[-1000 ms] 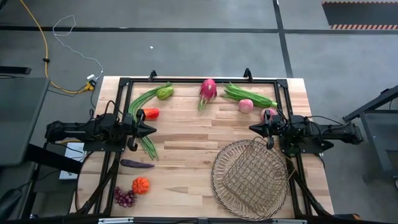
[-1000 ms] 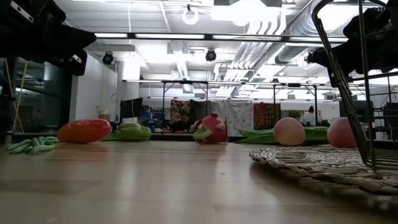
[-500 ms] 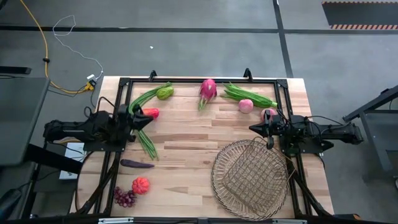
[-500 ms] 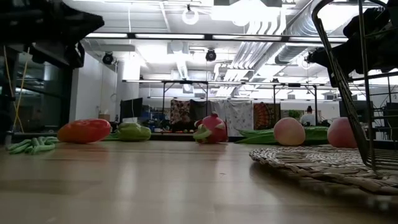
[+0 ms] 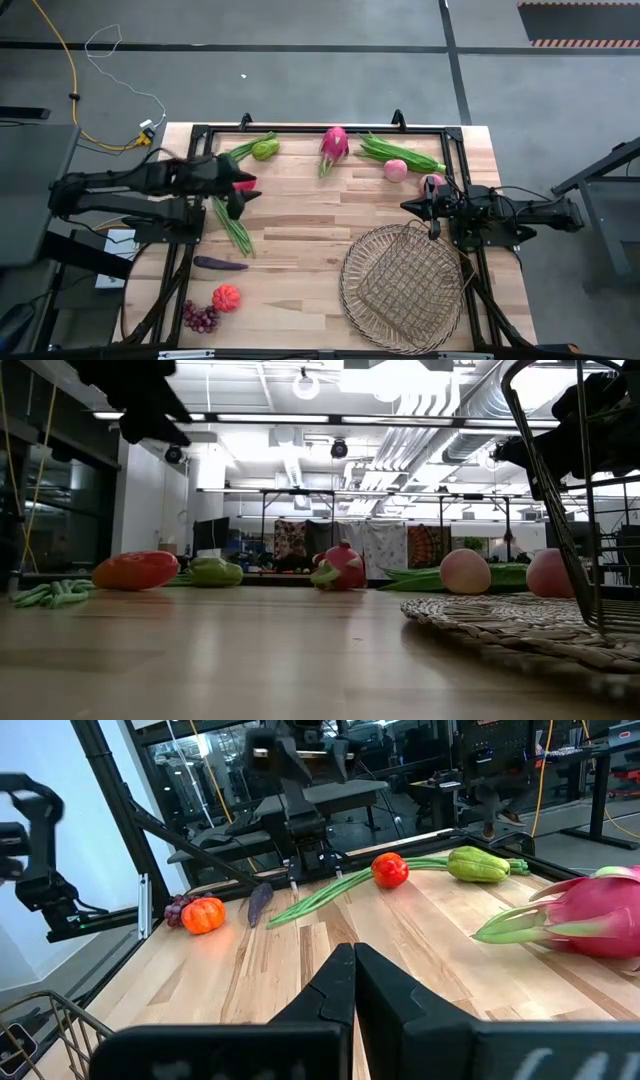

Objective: Build produce basket
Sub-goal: Put the mango into the wire basket

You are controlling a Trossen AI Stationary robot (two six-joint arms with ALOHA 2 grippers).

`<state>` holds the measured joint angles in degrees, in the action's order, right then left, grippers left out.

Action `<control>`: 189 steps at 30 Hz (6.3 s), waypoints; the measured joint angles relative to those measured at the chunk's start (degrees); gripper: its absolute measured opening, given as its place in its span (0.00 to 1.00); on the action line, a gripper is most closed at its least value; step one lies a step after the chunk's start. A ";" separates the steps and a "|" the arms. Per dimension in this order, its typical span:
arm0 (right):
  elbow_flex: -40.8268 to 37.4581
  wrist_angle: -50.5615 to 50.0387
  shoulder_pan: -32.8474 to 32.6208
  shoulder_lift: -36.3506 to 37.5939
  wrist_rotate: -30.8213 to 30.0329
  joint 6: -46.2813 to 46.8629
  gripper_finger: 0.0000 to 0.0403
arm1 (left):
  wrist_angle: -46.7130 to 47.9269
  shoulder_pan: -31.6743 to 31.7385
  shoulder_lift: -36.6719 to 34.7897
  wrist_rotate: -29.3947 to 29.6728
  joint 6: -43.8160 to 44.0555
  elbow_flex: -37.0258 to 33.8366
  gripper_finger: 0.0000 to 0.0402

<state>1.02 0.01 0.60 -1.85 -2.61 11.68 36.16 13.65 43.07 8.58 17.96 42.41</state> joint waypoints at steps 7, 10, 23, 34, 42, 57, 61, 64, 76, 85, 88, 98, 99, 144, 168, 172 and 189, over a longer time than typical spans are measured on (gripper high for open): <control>-0.01 0.00 0.00 0.00 0.00 0.00 0.00 | 22.48 7.24 14.20 1.06 -8.89 9.48 0.78; 0.00 0.00 -0.02 0.00 0.00 0.00 0.00 | 26.87 10.97 18.52 -1.21 -14.31 9.60 0.81; -0.02 0.00 -0.02 0.00 -0.01 0.00 0.00 | 23.78 22.36 30.26 -0.61 -38.03 9.57 0.82; -0.02 0.00 0.00 0.00 -0.01 0.00 0.00 | 23.74 27.11 38.36 -2.02 -45.15 9.57 0.82; 0.00 -0.01 0.00 0.00 0.00 0.00 0.00 | 23.63 28.09 44.32 -2.59 -46.69 9.57 0.82; 0.00 0.00 -0.01 0.00 0.00 0.00 0.00 | 21.91 27.88 53.20 0.02 -43.01 9.55 0.79; -0.02 -0.02 -0.02 0.00 -0.02 0.00 0.00 | 20.48 27.36 52.32 0.15 -42.05 9.53 0.70; -0.02 -0.01 0.00 0.00 -0.02 -0.01 0.00 | 20.57 27.10 51.45 0.22 -41.55 9.53 0.62; -0.02 -0.02 0.00 -0.02 -0.02 0.00 0.00 | 13.23 25.05 33.27 -9.16 -27.17 14.58 0.59; 0.00 0.00 0.00 -0.02 -0.02 0.00 0.00 | -11.43 17.79 17.86 -13.87 -10.14 14.56 0.59; -0.01 0.00 -0.01 -0.01 -0.01 0.00 0.00 | -19.53 14.11 16.04 -11.99 -7.20 14.58 0.59; -0.02 0.00 -0.02 -0.01 -0.01 0.00 0.00 | -40.11 2.24 18.19 -4.53 -0.87 8.13 0.59; -0.02 -0.01 -0.01 0.00 0.00 0.00 0.00 | -44.07 1.43 18.41 -5.10 0.94 5.70 0.59; 34.50 35.20 -0.05 -56.26 2.12 13.88 0.00 | -55.25 -3.15 18.36 -10.45 2.14 3.43 0.61; 85.89 -32.99 -1.03 -85.71 3.81 3.24 0.87 | -50.45 -3.12 18.36 -10.75 0.41 3.43 0.61; 85.44 -28.49 -1.07 -87.10 4.72 3.08 0.89 | -50.45 -3.12 18.48 -9.27 -0.11 3.43 0.61; 83.38 -13.63 -1.40 -90.70 0.78 5.00 0.89 | -57.22 -3.24 22.91 -8.79 0.34 3.46 0.61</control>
<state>84.40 -13.62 -0.80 -92.55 -1.84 16.68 -21.06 10.41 65.98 -0.21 18.31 45.87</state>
